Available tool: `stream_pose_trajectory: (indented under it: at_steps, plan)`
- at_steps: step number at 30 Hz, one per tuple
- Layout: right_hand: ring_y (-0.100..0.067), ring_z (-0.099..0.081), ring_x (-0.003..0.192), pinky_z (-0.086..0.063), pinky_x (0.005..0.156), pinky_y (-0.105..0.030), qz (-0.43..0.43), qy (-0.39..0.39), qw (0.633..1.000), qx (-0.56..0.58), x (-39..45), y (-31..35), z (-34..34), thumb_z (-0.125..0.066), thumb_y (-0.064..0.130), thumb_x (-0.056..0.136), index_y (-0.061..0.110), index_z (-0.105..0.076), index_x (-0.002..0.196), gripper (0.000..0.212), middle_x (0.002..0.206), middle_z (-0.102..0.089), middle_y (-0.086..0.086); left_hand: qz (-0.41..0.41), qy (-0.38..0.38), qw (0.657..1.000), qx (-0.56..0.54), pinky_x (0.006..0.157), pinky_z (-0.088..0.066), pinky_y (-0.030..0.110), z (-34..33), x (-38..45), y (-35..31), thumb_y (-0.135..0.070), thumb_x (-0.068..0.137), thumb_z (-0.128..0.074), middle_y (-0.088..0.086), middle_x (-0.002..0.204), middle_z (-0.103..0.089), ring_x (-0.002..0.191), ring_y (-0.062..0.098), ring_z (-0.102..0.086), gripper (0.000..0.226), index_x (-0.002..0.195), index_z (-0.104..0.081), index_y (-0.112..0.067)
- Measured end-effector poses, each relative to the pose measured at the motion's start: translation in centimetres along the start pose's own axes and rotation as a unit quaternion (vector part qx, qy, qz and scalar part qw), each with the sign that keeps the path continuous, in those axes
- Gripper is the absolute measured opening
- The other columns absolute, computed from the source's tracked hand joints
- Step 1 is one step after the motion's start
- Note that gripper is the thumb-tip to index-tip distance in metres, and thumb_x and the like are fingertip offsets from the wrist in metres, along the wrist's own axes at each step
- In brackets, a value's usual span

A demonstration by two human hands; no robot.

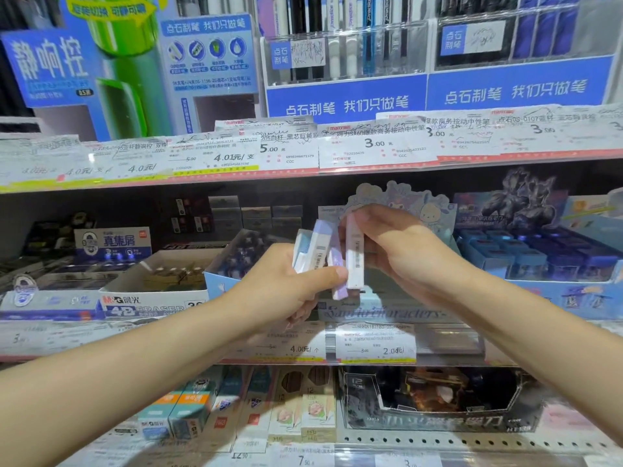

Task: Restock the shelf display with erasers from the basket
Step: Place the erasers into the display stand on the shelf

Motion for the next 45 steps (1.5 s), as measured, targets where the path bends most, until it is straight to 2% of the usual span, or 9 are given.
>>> stream_pose_trajectory:
  at_steps: [6,11,16,20,25,31,37,40,45]
  plan:
    - [-0.011,-0.039,0.048,-0.038,0.047,-0.019,0.003,-0.002,1.000,0.027,0.3,1.1,0.5,-0.037,0.018,0.097,0.012,-0.053,0.084,0.022,0.061,-0.045,-0.001,0.039,0.005,0.998,-0.058,0.037,-0.026,0.016,0.4,0.3,0.3,-0.009,0.089,-0.055,0.006,0.083,-0.077,0.033,0.010,-0.028,0.012,0.090,-0.067,-0.009]
    - [0.001,-0.045,0.041,-0.031,0.038,-0.013,0.007,0.088,0.982,-0.168,-0.4,1.7,-0.8,-0.062,0.023,0.083,0.022,-0.060,0.095,0.012,0.061,-0.055,0.013,0.026,0.042,0.998,-0.031,0.033,-0.023,0.014,-0.1,0.2,-0.6,-0.006,0.091,-0.051,-0.006,0.038,-0.058,0.031,0.007,-0.027,0.019,0.094,-0.066,0.005]
    - [0.001,-0.040,0.032,-0.029,0.035,-0.010,0.006,0.040,0.987,-0.154,0.3,2.1,-0.5,-0.063,0.007,0.082,0.014,-0.064,0.089,0.010,0.056,-0.057,0.009,0.037,0.023,0.999,-0.001,0.035,-0.022,0.016,0.5,0.4,-0.2,-0.018,0.089,-0.058,0.006,0.038,-0.047,0.033,0.009,-0.027,0.021,0.078,-0.071,-0.006]
    - [-0.008,-0.042,0.043,-0.041,0.046,-0.022,0.074,-0.045,0.973,-0.213,1.6,2.4,1.4,-0.067,0.012,0.080,0.026,-0.058,0.102,0.028,0.054,-0.047,0.011,-0.139,-0.018,0.951,0.277,0.046,-0.032,0.022,1.5,-0.1,-1.2,-0.027,0.083,-0.054,-0.008,0.047,-0.045,0.044,0.007,-0.040,0.022,0.071,-0.058,-0.009]
    - [-0.002,-0.048,0.058,-0.041,0.064,-0.027,0.125,-0.068,0.940,-0.309,1.7,1.5,1.1,-0.070,0.018,0.076,0.038,-0.051,0.086,0.030,0.061,-0.055,0.011,-0.209,0.083,0.850,0.475,0.083,-0.049,0.034,0.6,-1.5,-0.7,-0.018,0.073,-0.050,0.000,0.112,-0.066,0.101,0.017,-0.062,0.046,0.117,-0.061,-0.021]
    - [-0.034,-0.056,0.078,-0.033,0.056,-0.019,0.145,-0.060,0.939,-0.306,1.8,0.3,0.7,-0.071,0.020,0.076,0.030,-0.053,0.092,0.025,0.082,-0.060,-0.021,-0.224,0.094,0.799,0.550,0.070,-0.057,0.040,0.0,-1.9,0.0,-0.022,0.071,-0.041,-0.002,0.133,-0.054,0.098,0.029,-0.066,0.060,0.130,-0.048,-0.032]
    - [-0.019,-0.061,0.088,-0.039,0.062,-0.009,0.138,-0.037,0.941,-0.308,2.1,-0.6,0.3,-0.071,0.020,0.077,0.044,-0.051,0.084,0.032,0.085,-0.059,0.016,-0.193,0.108,0.807,0.547,0.080,-0.053,0.031,0.7,-1.2,1.9,-0.022,0.074,-0.058,-0.009,0.142,-0.046,0.108,0.018,-0.063,0.066,0.137,-0.040,-0.035]
    - [0.002,-0.058,0.078,-0.038,0.060,-0.005,0.147,-0.028,0.940,-0.308,2.2,-0.5,0.3,-0.070,0.019,0.078,0.026,-0.065,0.088,0.014,0.085,-0.061,0.013,-0.191,0.114,0.797,0.562,0.080,-0.052,0.027,0.9,-0.6,3.0,-0.027,0.075,-0.061,-0.012,0.141,-0.046,0.108,0.013,-0.063,0.067,0.136,-0.038,-0.038]
    - [-0.005,-0.055,0.078,-0.034,0.061,-0.005,0.145,-0.046,0.935,-0.319,2.1,-0.7,0.6,-0.067,0.023,0.080,0.014,-0.071,0.074,0.011,0.090,-0.058,-0.001,-0.181,0.099,0.798,0.566,0.086,-0.051,0.030,1.0,0.0,3.4,-0.040,0.084,-0.047,-0.021,0.144,-0.038,0.114,0.007,-0.056,0.059,0.139,-0.028,-0.044]
Point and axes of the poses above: each hand's wrist, its own x-axis towards the middle knuckle, its own z-axis out of the back of the hand, y = z × x, the point moved 6 cm from there along x, towards the middle knuckle
